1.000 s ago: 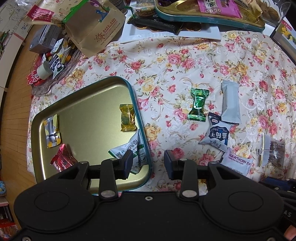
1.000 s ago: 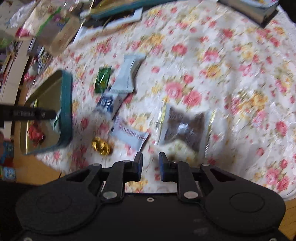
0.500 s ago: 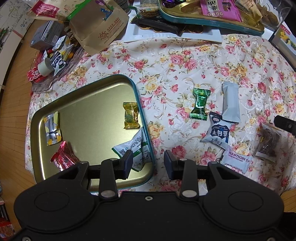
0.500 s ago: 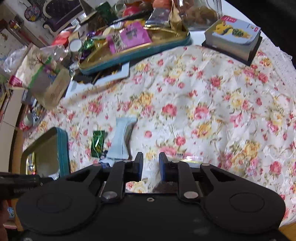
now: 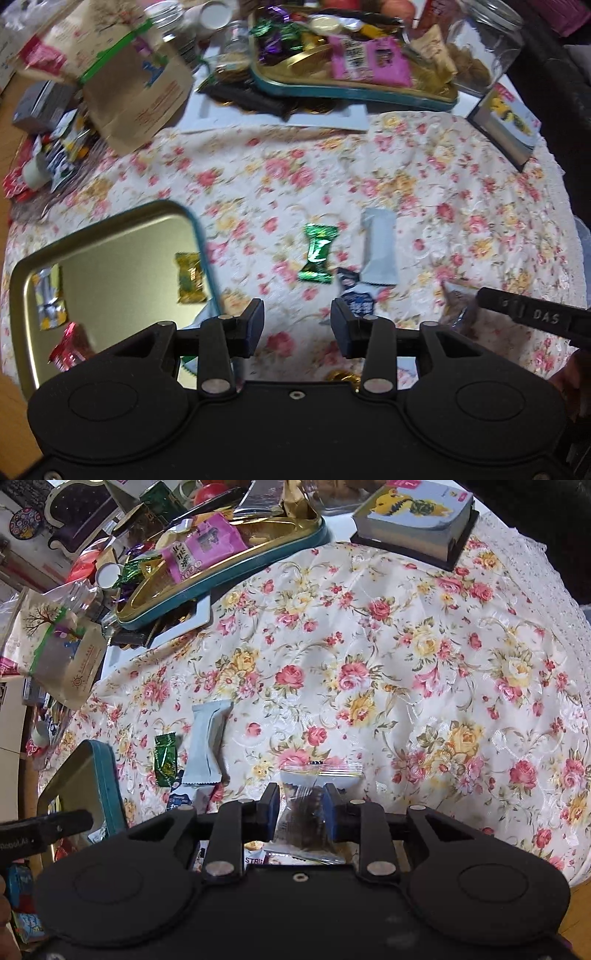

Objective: Organize snacks
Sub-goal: 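Move the left gripper toward the blue-white packet while the right holds the clear bag, then grasp the blue-white packet with the left gripper while the right holds the clear bag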

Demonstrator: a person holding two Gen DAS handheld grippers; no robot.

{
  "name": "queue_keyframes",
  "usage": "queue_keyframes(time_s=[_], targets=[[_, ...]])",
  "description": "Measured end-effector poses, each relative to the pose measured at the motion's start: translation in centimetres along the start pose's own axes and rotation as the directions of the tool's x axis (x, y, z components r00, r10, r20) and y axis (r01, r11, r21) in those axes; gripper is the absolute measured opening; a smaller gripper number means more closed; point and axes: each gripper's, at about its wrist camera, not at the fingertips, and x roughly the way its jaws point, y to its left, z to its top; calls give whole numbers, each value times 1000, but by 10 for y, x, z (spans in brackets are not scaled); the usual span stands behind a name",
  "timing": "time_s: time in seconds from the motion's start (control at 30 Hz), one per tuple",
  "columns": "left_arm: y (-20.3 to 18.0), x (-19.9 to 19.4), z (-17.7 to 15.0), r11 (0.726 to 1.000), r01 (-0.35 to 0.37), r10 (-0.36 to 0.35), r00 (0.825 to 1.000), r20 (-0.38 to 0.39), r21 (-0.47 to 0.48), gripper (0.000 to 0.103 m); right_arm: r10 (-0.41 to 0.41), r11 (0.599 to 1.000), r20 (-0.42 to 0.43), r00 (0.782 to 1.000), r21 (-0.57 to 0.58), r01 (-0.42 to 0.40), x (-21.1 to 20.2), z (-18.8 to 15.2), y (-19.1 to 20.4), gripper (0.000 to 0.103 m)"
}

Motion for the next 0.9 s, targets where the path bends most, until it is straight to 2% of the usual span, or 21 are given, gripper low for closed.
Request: queue_keyframes(time_s=[0.2,0.37,0.53,0.8,0.9], targets=[[-25,20,-1,998,25,-23,999,-41,50,50,-29,1000,-2,1000,-6,29,0,-5,-1,27],[-39,36,-1,996,-5,9,999,-50,88,50,-47,999,-18,999,12,47,5,-8,-4,29],[-45,49,1,995,-12,18,998,-65,95,50,-25,999,-12,1000,38,26,-1,-5,-6,29],[-53,70,0,995,-8,18,994,-108,96,50,-44,998,-26,999,51,46,-3,-5,-10,29],[-55,77,0,995,-27,39,993,-115,98,50,-45,997,-34,998,57,47,-2,-7,-10,29]])
